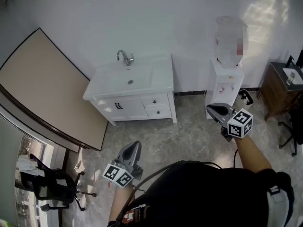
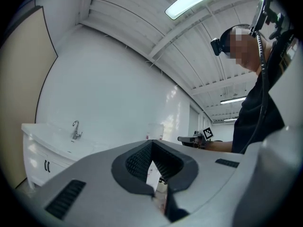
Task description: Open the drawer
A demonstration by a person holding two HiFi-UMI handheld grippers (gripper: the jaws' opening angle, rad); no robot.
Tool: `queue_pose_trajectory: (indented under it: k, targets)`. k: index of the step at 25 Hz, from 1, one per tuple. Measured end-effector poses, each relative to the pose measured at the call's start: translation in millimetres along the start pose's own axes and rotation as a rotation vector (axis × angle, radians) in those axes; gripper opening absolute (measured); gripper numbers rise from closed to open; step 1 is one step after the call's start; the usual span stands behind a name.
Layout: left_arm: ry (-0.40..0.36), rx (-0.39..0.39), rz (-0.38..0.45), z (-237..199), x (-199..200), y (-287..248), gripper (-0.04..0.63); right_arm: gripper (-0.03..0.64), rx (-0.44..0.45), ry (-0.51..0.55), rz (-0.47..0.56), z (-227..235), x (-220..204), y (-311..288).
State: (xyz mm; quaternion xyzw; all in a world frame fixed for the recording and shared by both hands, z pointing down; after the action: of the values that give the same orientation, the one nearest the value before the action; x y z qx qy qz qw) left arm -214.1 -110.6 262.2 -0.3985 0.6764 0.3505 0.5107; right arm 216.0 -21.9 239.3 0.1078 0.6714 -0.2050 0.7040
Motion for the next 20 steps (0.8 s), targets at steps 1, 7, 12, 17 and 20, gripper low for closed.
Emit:
queue_pose_trajectory:
  k: [1,7,12,17,20]
  targets:
    - [-0.004,0.01,0.004,2.7,1.0,-12.9,0.0,-0.006,0.013,0.003,0.001,15.5,3.1,-2.7]
    - [-0.008,0.072,0.036,13.3,3.6,-92.9,0.0,-0.006,0.09,0.037,-0.004,102.3,22.3,-14.0]
    - [-0.009,0.087,0.029,27.4,0.2,-155.2,0.0,-0.006,0.115,0.035,-0.008,167.5,28.6,-11.1]
    - [0.0,0.106,0.015,27.0,-7.0,-191.9,0.0,-0.006,0.127,0.022,-0.012,208.4,25.1,-16.2]
    - [0.002,0.105,0.002,19.6,-10.8,-207.0,0.0,-0.006,0.128,0.017,-0.015,222.5,22.1,-23.8]
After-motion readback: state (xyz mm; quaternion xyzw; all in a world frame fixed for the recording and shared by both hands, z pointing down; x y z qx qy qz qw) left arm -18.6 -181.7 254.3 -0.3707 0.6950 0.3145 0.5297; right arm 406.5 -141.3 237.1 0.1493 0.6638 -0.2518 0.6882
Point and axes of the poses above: the fingertips, and each gripper's own axes: y backward along the fingers, z to its right, x out of its top, the point moved 9 cm from there along y, backward along the fingers, and after that the axes turned 2 degrees about x, right-handed, at the moved point
